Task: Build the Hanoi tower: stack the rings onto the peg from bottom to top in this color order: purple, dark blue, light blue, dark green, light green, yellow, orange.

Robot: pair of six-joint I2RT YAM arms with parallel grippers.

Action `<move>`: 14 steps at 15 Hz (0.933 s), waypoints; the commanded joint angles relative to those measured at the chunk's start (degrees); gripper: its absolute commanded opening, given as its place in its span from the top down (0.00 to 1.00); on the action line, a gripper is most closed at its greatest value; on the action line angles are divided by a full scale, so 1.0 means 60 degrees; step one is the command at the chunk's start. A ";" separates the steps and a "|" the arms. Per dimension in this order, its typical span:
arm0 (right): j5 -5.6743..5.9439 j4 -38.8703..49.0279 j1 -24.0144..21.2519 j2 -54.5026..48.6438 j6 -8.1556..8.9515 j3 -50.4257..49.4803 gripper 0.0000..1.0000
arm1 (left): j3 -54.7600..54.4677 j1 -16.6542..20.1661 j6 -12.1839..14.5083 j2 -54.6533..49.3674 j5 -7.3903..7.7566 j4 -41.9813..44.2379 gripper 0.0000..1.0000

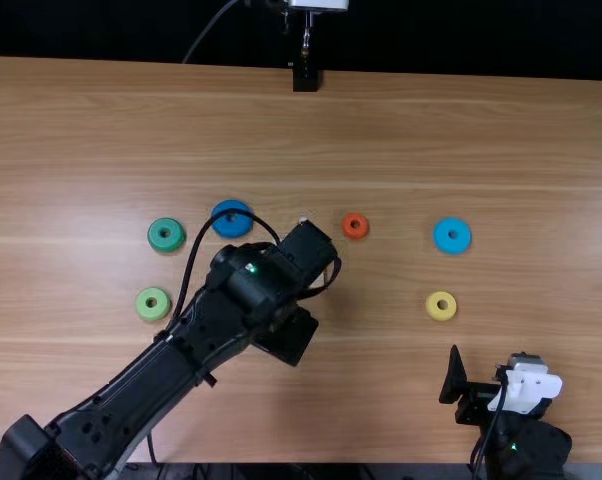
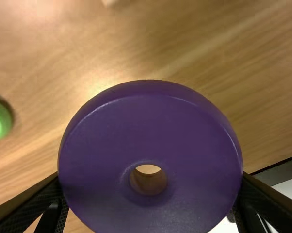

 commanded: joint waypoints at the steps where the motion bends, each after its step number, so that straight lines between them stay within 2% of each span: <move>1: -0.0001 -0.0537 -0.0070 -0.0122 0.0000 -0.1039 0.00 | 0.0696 0.0269 -0.0099 -0.0351 -0.0158 -0.0170 0.86; 4: -0.0001 -0.0537 -0.0070 -0.0122 0.0000 -0.1025 0.00 | 0.2014 0.0738 -0.0099 -0.0424 -0.0158 -0.1277 0.86; 6: -0.0001 -0.0537 -0.0070 -0.0122 0.0000 -0.1025 0.00 | 0.2659 0.0796 -0.0099 -0.0322 -0.0158 -0.1734 0.86; 14: -0.0001 -0.0537 -0.0070 -0.0122 0.0000 -0.1025 0.00 | 0.5120 0.1119 -0.0082 0.1392 -0.0140 -0.1804 0.86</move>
